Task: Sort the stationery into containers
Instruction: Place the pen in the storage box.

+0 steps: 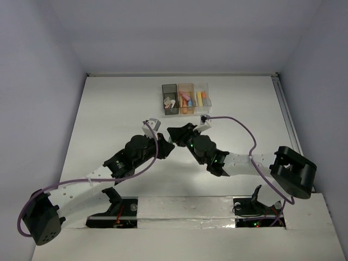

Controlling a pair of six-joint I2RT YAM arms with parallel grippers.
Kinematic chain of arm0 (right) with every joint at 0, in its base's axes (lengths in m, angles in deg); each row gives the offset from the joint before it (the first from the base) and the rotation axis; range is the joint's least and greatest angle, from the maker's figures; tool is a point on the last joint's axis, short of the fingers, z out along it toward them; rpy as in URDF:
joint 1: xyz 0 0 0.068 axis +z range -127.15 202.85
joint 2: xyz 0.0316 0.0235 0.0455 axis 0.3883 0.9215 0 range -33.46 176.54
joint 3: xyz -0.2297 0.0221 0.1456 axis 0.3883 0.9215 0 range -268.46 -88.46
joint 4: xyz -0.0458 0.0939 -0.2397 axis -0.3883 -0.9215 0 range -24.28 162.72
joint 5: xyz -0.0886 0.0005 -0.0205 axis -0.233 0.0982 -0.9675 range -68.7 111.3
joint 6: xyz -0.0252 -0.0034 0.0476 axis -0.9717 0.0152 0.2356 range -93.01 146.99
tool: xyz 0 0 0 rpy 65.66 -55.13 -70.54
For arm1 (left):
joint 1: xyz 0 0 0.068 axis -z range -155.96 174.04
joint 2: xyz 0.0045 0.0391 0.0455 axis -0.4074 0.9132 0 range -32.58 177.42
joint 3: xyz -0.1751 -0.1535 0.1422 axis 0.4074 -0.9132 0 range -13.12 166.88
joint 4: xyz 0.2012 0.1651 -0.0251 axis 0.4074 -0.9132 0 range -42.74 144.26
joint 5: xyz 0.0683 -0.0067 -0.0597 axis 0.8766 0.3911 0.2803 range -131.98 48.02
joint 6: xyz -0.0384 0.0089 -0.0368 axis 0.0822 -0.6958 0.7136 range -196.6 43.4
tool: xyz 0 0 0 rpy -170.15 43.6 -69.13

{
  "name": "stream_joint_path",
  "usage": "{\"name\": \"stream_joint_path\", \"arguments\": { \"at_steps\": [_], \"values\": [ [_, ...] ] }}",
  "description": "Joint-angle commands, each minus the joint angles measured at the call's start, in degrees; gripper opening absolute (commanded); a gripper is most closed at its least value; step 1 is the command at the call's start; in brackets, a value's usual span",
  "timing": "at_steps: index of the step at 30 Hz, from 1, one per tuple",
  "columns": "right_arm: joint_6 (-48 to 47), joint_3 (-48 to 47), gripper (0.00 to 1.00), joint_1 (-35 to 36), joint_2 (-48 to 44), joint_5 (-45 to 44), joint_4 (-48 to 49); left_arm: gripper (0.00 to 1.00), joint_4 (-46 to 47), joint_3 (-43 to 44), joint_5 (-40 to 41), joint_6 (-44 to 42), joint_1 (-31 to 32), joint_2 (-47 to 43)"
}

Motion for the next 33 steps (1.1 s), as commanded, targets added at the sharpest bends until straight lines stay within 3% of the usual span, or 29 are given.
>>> {"name": "stream_joint_path", "arguments": {
  "at_steps": [1, 3, 6, 8, 12, 13, 16, 17, 22, 33],
  "values": [
    [-3.6, -0.2, 0.0, 3.6, 2.4, 10.7, -18.1, 0.0, 28.9, 5.0, 5.2, 1.6, -1.5, -2.7],
    [-5.0, -3.0, 0.0, 0.2, 2.6, 11.0, -18.7, 0.01, 27.7, 3.9, 5.3, 1.6, -0.4, -3.7],
    [-7.6, -7.0, 0.0, -4.4, 3.6, 11.4, -18.9, 0.27, 25.4, 2.2, 4.6, 2.0, -0.4, -6.2],
    [-9.6, -10.0, 0.0, -7.9, 4.7, 11.2, -19.3, 0.35, 23.2, 1.1, 3.4, 1.8, 0.2, -8.2],
    [-11.4, -12.9, 0.0, -15.8, 5.3, 13.0, -17.5, 0.4, 18.1, -1.9, 4.1, 1.6, 1.2, -12.7],
    [-11.8, -13.7, 0.0, -17.4, 5.5, 13.8, -17.5, 0.45, 17.0, -2.7, 4.2, 1.8, 1.2, -13.8],
    [-14.8, -17.8, 0.0, -21.6, 6.3, 13.7, -18.6, 0.7, 11.9, -5.5, 4.0, 2.0, 1.2, -18.5],
    [-15.6, -19.1, 0.0, -22.4, 6.9, 14.1, -19.2, 0.97, 10.9, -6.1, 4.1, 2.0, 1.7, -20.9],
    [-21.0, -26.7, 0.0, -27.4, 12.4, 17.6, -22.4, 0.99, 3.4, -9.5, 7.8, 2.0, 1.8, -27.1],
    [-32.6, -57.2, 0.0, -31.5, 34.0, 19.2, -37.3, 0.99, 0.4, -15.0, 9.5, 3.8, 1.8, -31.4]
  ]
}}
